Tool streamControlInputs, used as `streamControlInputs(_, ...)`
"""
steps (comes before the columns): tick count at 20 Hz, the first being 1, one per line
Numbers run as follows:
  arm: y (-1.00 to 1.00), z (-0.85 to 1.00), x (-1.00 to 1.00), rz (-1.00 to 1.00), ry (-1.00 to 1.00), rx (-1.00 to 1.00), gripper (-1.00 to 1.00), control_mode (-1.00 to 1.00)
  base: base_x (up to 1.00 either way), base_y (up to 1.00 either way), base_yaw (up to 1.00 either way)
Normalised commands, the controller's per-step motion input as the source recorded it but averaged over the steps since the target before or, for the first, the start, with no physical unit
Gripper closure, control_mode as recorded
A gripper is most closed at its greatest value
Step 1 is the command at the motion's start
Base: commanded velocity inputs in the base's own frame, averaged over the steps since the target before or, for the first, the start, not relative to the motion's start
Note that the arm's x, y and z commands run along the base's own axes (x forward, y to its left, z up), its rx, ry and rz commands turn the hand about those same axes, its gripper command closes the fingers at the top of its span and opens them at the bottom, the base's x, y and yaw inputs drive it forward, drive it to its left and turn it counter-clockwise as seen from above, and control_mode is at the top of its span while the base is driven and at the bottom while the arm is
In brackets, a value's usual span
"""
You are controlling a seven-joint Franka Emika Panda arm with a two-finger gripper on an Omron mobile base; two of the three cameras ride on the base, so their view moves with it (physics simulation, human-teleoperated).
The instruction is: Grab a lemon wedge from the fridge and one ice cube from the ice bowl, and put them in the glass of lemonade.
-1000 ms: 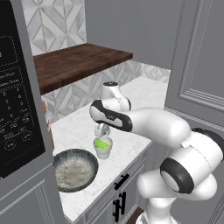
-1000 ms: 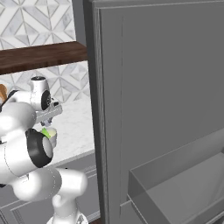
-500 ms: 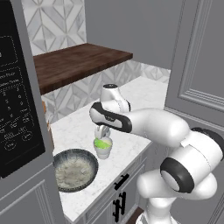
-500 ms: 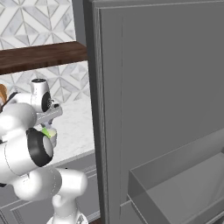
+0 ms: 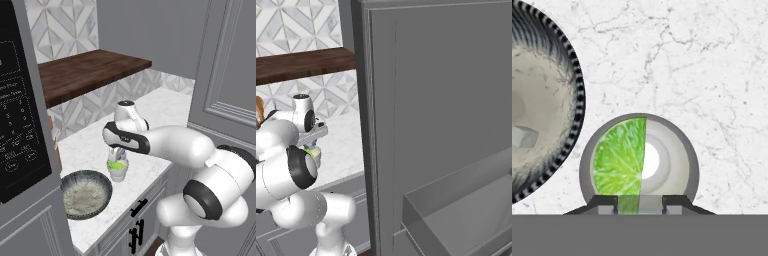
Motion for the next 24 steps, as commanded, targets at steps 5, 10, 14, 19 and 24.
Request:
streamControlInputs(5, 0.00, -0.01, 0.00, 0.00, 0.00, 0.00, -1.00, -1.00, 0.00, 0.00, 0.00)
streamControlInputs(10, 0.00, 0.00, 0.00, 0.00, 0.00, 0.00, -1.00, -1.00, 0.00, 0.00, 0.00)
streamControlInputs(14, 0.00, 0.00, 0.00, 0.00, 0.00, 0.00, -1.00, -1.00, 0.00, 0.00, 0.00)
streamControlInputs(19, -0.21, 0.48, -0.06, 0.00, -0.02, 0.00, -1.00, -1.00, 0.00, 0.00, 0.00)
streamControlInputs(24, -0.41, 0.50, -0.32, -0.01, -0.02, 0.00, -1.00, -1.00, 0.00, 0.00, 0.00)
